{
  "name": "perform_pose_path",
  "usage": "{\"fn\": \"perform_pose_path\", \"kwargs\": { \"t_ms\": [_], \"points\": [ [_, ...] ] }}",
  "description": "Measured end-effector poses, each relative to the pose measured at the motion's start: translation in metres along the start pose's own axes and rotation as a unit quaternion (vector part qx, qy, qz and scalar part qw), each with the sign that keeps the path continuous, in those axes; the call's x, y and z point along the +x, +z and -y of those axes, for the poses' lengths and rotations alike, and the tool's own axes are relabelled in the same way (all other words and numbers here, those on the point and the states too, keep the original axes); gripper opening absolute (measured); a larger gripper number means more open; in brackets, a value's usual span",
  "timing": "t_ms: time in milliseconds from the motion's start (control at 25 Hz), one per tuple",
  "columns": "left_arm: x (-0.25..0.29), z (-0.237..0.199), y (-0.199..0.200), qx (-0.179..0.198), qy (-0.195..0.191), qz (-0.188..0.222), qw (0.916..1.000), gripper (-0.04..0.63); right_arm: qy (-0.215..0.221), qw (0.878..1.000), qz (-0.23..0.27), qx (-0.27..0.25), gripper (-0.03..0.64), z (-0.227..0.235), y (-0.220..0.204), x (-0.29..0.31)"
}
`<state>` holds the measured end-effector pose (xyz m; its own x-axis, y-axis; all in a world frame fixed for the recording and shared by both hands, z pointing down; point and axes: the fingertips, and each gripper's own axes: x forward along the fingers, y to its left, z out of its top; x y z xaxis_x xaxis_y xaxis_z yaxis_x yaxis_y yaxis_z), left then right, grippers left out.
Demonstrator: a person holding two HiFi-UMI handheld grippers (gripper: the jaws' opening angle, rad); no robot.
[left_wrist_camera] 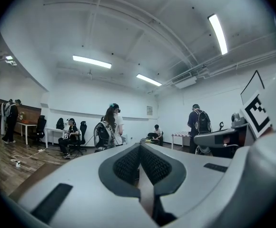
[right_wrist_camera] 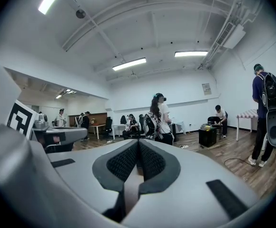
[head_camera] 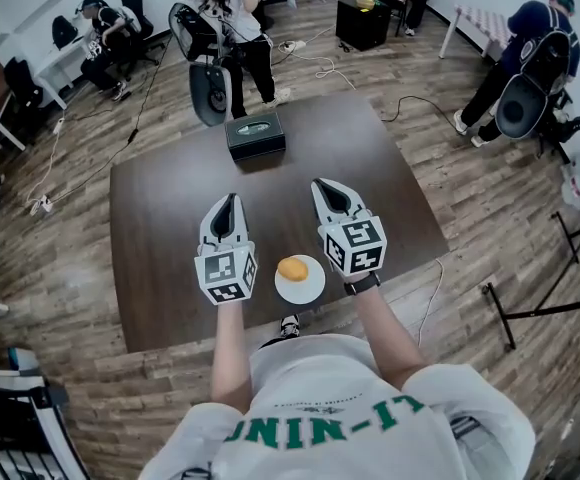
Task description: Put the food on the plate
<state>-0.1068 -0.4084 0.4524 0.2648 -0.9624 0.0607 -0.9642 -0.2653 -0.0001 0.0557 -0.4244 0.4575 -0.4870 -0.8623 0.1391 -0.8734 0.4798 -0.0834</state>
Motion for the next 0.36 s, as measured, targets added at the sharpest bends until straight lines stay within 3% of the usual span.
{"fn": "perform_pose_path", "kwargs": {
  "t_ms": [360],
  "points": [
    [-0.0003, -0.0058, -0.008, -0.006, -0.001, -0.008, 0.9999, 0.012, 0.005, 1.0, -0.006, -0.004, 0.015, -0.0088, -0.0046, 0.003]
  ]
}}
